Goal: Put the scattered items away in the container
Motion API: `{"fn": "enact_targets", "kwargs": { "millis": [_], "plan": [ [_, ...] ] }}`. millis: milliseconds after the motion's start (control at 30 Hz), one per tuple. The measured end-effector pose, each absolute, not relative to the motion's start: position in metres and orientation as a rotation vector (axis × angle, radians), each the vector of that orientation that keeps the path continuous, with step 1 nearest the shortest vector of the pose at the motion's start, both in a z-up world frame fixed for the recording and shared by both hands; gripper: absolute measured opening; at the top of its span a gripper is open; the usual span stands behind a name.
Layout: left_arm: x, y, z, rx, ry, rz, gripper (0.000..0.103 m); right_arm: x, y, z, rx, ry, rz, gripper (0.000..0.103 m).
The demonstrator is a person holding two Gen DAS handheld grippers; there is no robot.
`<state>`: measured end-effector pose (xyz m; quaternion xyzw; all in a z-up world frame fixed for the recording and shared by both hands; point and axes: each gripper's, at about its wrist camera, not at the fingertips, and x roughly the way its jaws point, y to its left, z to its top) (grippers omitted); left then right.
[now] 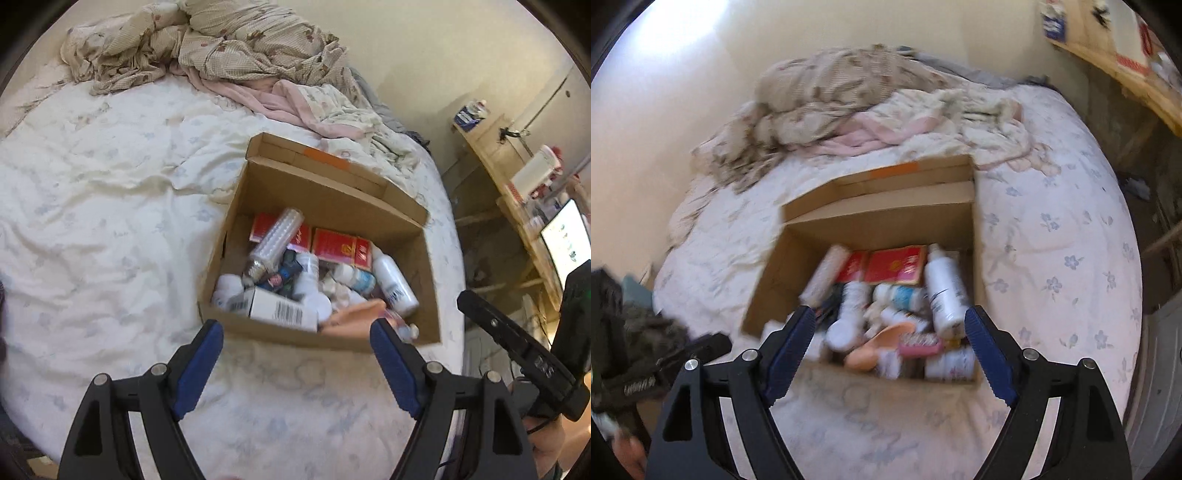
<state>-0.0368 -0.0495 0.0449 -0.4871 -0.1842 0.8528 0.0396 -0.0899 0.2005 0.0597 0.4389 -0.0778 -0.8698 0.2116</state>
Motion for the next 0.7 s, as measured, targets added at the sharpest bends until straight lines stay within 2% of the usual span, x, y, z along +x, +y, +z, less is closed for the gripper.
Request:
{"fn": "enact_targets", "kwargs": {
  "millis": [167, 267, 367, 533, 700],
  "plan": [
    [-0.018, -0.036, 0.024, -1.547, -0.412, 2.669, 0.082, -0.042, 0.185, 0.079, 1.093, 0.024, -2.412, 0.089],
    [-0.018, -0.021, 0.011, -1.561, -0.261, 2.74, 0.082, -0.027, 0.185, 0.062, 1.139, 0.081, -2.375, 0.099],
    [-0.02, -0.005, 0.014, -1.512, -0.159, 2.732, 0.082, -0.029, 0.185, 0.033, 1.256, 0.136, -2.394, 0.1],
    [-0.022, 0.005, 0.015, -1.507, -0.097, 2.751, 0.082, -0.049, 0.182, 0.012, 1.322, 0.108, -2.411, 0.103],
    [-0.026, 0.008, 0.006, -1.563, -0.043, 2.733, 0.082, -0.067, 0.187, -0.003, 1.417, -0.075, -2.412, 0.103]
  ]
}}
